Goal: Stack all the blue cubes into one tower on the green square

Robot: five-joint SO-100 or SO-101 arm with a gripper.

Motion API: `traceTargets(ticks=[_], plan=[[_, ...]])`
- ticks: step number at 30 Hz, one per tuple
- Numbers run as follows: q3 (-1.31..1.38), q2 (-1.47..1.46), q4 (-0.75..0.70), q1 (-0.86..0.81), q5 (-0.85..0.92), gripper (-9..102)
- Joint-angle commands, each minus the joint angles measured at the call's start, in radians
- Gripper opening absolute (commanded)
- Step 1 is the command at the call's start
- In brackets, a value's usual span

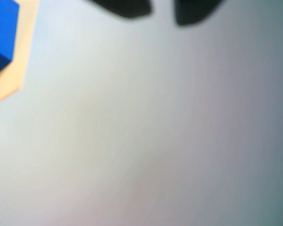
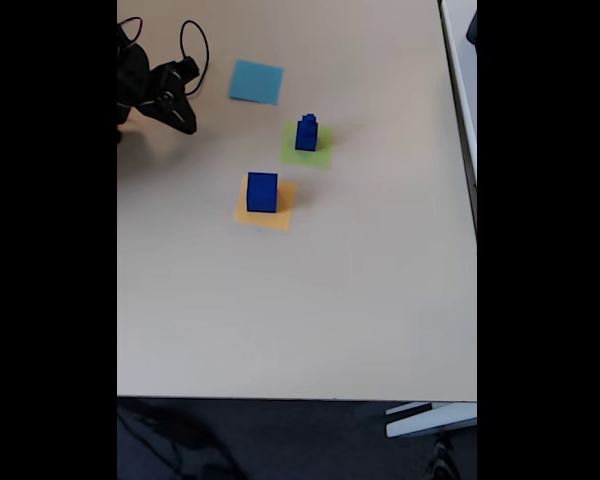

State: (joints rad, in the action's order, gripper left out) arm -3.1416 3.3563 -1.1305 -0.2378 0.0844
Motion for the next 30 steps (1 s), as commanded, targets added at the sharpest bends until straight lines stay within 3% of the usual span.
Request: traceTargets(ticks=[1, 22, 26, 30], plan=[[0.003, 0.025, 0.014, 0.008, 0.003, 0], [0.003, 0.025, 0.014, 0.002, 0.002, 0], [-0.034, 0.026, 0.267, 0.014, -0.164, 0], [-0.026, 0.026, 0.456, 0.155, -0.034, 0]])
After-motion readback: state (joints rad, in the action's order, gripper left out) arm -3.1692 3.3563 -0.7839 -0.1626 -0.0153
